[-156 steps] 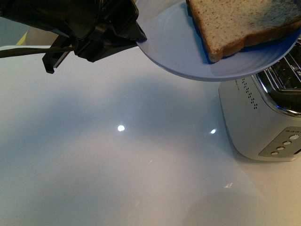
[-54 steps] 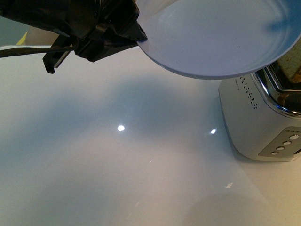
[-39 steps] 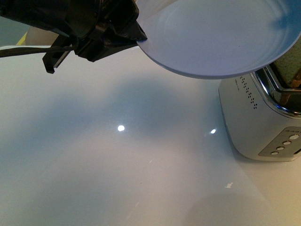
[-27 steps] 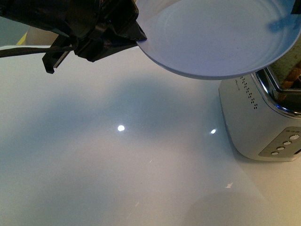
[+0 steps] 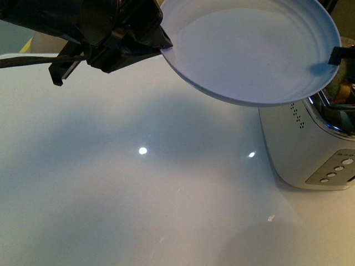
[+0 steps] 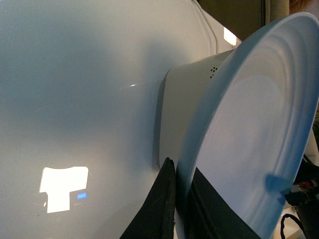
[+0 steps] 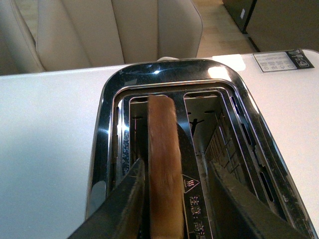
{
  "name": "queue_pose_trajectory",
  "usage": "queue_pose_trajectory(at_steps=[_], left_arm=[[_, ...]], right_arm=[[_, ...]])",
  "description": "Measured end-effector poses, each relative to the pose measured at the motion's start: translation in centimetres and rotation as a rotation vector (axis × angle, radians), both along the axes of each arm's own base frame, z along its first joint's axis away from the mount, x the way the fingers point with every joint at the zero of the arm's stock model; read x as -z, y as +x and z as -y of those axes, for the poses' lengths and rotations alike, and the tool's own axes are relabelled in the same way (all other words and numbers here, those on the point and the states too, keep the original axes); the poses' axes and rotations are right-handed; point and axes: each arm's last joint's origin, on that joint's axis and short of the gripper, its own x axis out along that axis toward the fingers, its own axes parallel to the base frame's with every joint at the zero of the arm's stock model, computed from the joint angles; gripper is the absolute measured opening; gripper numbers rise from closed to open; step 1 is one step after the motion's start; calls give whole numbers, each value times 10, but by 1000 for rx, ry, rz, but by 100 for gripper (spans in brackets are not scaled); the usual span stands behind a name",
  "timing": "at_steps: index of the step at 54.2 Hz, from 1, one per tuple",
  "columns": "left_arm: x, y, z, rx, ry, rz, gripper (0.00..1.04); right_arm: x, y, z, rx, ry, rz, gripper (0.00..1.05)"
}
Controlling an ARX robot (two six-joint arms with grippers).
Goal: Left arm holds plate, right arm toasts bread
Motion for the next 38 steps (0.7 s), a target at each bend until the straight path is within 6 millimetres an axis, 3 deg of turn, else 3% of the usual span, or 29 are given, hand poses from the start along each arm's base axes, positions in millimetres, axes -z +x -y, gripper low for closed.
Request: queue_pose_trajectory(at_steps=[9, 14, 18, 27, 33, 38], left_arm=[[0, 0, 0, 4, -7, -4, 3], [0, 0, 0, 2, -10, -7, 3], [0, 0, 0, 1, -10, -7, 3], [0, 0, 0, 1, -10, -7, 3], [0, 0, 0, -1, -9, -7, 3], [0, 0, 0, 1, -10, -7, 3]], right_arm=[[-24, -6, 10, 11, 89, 80, 70], [-45, -12, 19, 26, 152, 148, 89], [-55, -16, 24, 32, 186, 183, 97], [-81, -31, 40, 71, 203, 258, 96], [-87, -34, 43, 69, 193, 285, 95], [-75, -51, 36, -108, 52, 324, 73]])
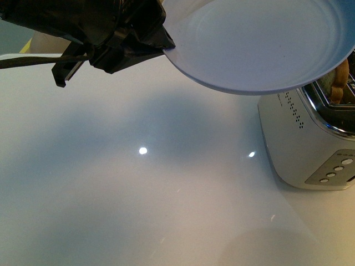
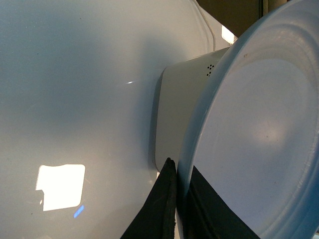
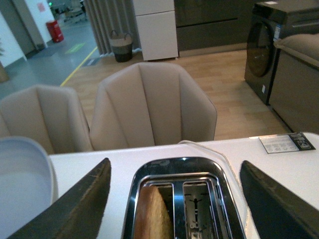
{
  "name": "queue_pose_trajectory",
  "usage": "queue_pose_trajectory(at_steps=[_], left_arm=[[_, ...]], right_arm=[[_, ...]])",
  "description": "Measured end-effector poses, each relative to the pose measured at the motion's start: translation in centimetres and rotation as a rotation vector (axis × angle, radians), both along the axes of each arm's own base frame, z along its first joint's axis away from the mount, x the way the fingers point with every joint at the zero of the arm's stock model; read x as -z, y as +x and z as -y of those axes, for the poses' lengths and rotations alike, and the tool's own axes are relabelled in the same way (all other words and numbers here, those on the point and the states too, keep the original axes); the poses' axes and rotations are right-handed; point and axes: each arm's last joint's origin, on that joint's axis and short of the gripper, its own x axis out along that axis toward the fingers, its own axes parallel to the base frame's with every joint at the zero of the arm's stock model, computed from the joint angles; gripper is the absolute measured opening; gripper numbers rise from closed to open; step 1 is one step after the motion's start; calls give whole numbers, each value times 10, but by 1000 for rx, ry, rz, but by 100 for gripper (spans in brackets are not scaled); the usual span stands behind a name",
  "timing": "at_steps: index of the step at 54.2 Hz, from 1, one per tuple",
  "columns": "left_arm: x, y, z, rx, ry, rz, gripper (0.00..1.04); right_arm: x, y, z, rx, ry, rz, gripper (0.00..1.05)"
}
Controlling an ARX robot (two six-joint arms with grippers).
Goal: Left arm holds plate, right arm toasts bread
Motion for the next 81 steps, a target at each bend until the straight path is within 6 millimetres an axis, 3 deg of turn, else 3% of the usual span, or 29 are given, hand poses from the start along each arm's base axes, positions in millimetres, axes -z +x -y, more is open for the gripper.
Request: queue_pose_trajectory(at_steps=[11, 21, 34, 57, 81], left_arm=[[-1, 0, 0, -3, 0, 3, 3], [-1, 0, 0, -2, 0, 2, 3], [-1, 0, 0, -2, 0, 2, 3], [-1, 0, 0, -2, -1, 3, 3], [-1, 0, -1, -3, -1, 3, 3]], right_arm=[[15, -28, 0, -1, -72, -4, 43], [28, -57, 0, -1, -92, -2, 1], [37, -78, 0, -1, -94, -4, 2], [50, -99, 0, -2, -95, -3, 2], [43, -119, 0, 0, -94, 22, 2]])
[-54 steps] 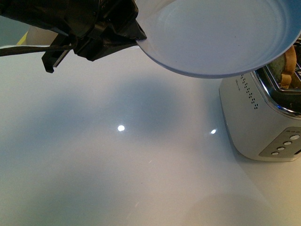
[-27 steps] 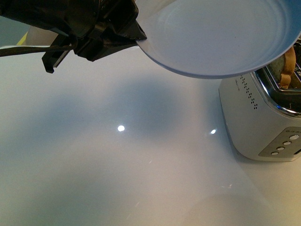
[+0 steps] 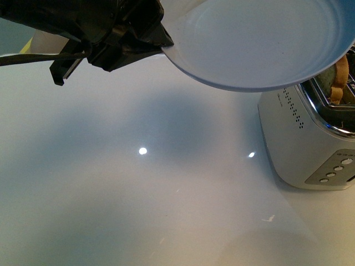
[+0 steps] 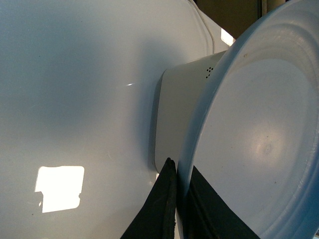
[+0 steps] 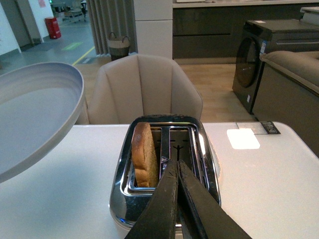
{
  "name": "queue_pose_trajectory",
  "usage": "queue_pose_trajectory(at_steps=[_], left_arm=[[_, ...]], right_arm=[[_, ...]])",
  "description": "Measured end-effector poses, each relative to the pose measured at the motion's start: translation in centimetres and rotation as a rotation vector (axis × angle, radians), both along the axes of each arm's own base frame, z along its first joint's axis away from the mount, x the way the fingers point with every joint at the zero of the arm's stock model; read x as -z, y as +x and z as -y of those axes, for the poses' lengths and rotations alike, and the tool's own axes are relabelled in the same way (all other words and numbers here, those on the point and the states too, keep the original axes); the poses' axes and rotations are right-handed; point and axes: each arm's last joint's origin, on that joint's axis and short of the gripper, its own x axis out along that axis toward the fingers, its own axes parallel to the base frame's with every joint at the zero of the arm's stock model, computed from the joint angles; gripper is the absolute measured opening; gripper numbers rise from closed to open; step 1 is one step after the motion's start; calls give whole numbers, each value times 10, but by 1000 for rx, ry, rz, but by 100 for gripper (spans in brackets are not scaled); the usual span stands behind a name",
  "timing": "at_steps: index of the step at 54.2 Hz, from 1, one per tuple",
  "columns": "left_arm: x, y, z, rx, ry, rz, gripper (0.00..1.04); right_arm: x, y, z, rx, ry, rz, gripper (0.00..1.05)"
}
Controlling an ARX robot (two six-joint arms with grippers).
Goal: Left arm holds plate, right arm toasts bread
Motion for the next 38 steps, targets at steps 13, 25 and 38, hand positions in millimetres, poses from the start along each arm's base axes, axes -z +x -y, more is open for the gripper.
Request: queue_pose_trajectory(at_steps=[13, 25, 38], left_arm=[[0, 0, 0, 0, 0, 0, 3], [0, 0, 0, 0, 0, 0, 3], [0, 0, 0, 0, 0, 0, 3]], right_arm=[[-1, -7, 0, 0, 0, 3, 2], [0, -11, 0, 0, 0, 3, 2], [0, -14, 0, 0, 0, 2, 2]])
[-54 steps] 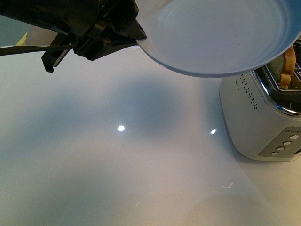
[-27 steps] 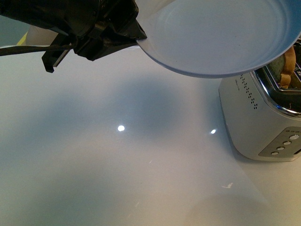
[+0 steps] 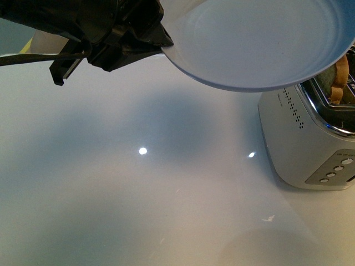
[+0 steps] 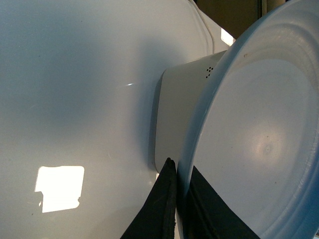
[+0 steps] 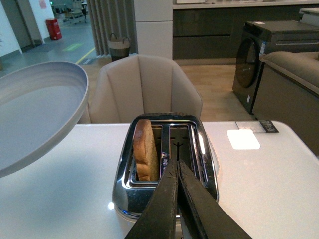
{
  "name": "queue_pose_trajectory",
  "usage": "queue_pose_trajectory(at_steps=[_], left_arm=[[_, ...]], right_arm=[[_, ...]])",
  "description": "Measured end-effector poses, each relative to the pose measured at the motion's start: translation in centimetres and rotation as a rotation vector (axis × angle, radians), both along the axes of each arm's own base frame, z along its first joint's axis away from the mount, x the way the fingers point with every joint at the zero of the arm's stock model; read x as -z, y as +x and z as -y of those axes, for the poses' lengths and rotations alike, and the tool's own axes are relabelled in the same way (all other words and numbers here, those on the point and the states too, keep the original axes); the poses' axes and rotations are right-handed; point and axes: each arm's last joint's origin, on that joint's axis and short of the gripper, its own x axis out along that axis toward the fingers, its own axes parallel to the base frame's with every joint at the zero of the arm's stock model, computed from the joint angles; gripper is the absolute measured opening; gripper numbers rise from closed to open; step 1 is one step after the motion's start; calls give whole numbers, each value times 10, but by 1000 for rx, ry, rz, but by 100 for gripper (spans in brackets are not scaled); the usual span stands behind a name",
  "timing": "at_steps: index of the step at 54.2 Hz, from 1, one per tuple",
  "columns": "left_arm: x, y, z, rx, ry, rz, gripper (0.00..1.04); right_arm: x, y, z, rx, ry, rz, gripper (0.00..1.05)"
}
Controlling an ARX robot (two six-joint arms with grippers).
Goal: Left arm holds plate, right arm toasts bread
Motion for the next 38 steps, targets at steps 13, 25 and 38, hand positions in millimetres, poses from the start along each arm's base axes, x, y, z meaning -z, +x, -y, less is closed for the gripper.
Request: queue_pose_trajectory(at_steps=[13, 25, 38], left_arm=[[0, 0, 0, -1, -1, -1, 3], [0, 0, 0, 0, -2, -1, 3], [0, 0, 0, -1, -2, -1, 3]], right_arm=[[3, -11, 0, 1, 0, -6, 2], [3, -11, 0, 0, -2, -5, 23], [3, -11, 0, 0, -2, -5, 69]])
